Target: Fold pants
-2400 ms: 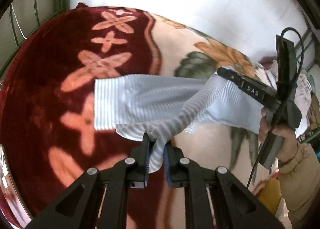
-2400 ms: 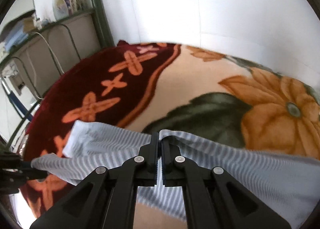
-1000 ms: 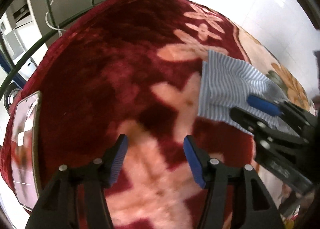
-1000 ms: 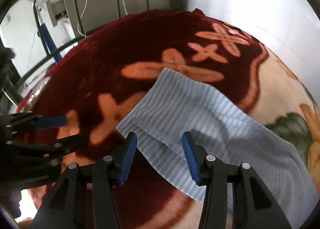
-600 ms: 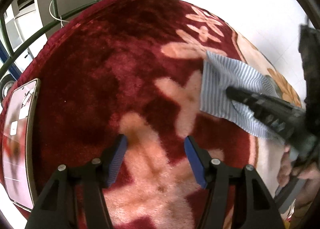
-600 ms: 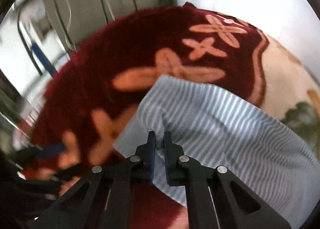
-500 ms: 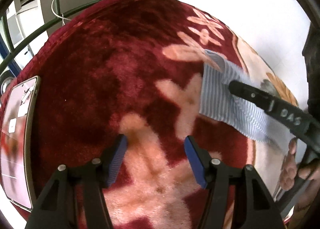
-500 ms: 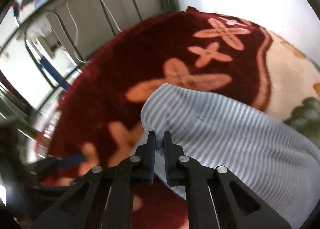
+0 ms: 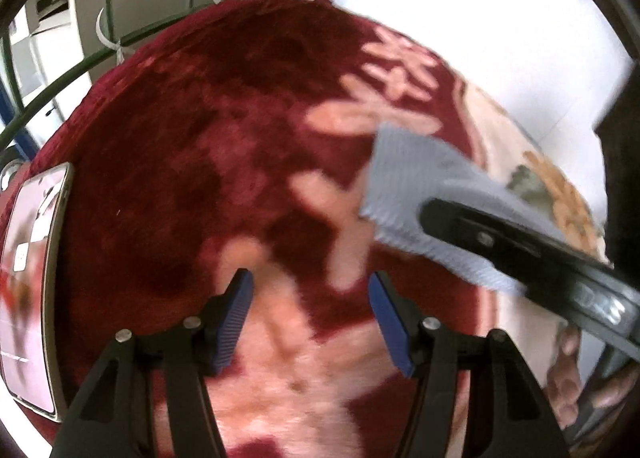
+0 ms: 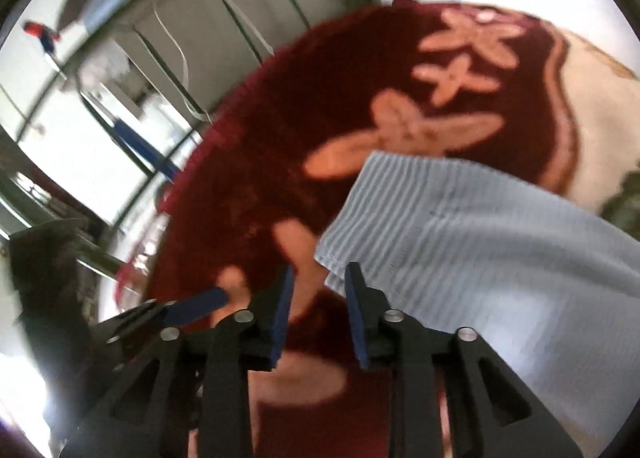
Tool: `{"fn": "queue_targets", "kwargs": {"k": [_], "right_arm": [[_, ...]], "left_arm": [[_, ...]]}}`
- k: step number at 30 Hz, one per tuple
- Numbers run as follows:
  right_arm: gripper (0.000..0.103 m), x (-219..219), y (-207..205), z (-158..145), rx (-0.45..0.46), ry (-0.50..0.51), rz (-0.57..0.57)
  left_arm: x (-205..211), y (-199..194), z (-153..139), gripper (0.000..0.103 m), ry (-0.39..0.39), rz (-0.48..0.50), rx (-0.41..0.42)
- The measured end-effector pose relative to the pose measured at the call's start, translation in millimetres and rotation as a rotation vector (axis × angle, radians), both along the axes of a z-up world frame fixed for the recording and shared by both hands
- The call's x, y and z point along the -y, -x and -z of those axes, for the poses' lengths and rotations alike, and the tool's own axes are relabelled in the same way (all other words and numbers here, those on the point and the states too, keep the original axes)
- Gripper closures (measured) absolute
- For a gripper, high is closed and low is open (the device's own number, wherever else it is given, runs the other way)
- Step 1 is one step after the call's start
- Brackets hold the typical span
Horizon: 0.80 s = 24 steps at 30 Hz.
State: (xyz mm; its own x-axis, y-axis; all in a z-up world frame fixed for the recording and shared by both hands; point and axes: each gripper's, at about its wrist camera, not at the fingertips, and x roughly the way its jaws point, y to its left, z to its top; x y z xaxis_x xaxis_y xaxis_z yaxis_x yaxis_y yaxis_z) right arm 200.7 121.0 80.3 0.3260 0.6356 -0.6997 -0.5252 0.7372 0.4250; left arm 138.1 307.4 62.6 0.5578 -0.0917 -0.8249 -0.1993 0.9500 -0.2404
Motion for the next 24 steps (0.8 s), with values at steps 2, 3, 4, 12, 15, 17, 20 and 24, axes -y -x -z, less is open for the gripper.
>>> {"fn": "queue_targets", "kwargs": {"k": [2, 3, 4, 12, 15, 17, 20, 24], "right_arm": [[0.064, 28.3, 13.0, -8.9, 0.038, 0.029, 0.057], [0.064, 39.0, 17.1, -11.3, 0.05, 0.049, 0.081], [0.064, 56.8, 23.7, -12.1, 0.066, 0.077, 0.118], [0.064, 174.9, 38.6, 9.8, 0.006, 0.166, 0.364], [0.064, 196.9, 36.7, 19.4, -0.019, 0.197, 0.361], [0.064, 201.0, 40.2, 23.6, -0.011, 0.212, 0.335], [0.058, 199.1, 50.3, 29.8, 0.063, 0.275, 0.289], [0.047, 185.2, 54.1, 45.4, 0.166, 0.448, 0.247]], "left_arm": [[7.4, -1.5, -11.2, 0.04, 0.005, 0.02, 0.031], [12.2, -3.5, -16.4, 0.04, 0.0, 0.028, 0.041], [20.1, -7.2, -22.7, 0.04, -0.01, 0.045, 0.047], [92.2, -42.1, -35.6, 0.04, -0.069, 0.18, 0.056], [118.7, -54.8, -22.0, 0.04, -0.018, 0.196, 0.034], [136.3, -62.1, -12.6, 0.04, -0.019, 0.213, 0.02], [153.3, -71.0, -2.6, 0.04, -0.061, 0.232, 0.02], [152.7, -77.4, 12.6, 0.04, -0.057, 0.215, 0.014]]}}
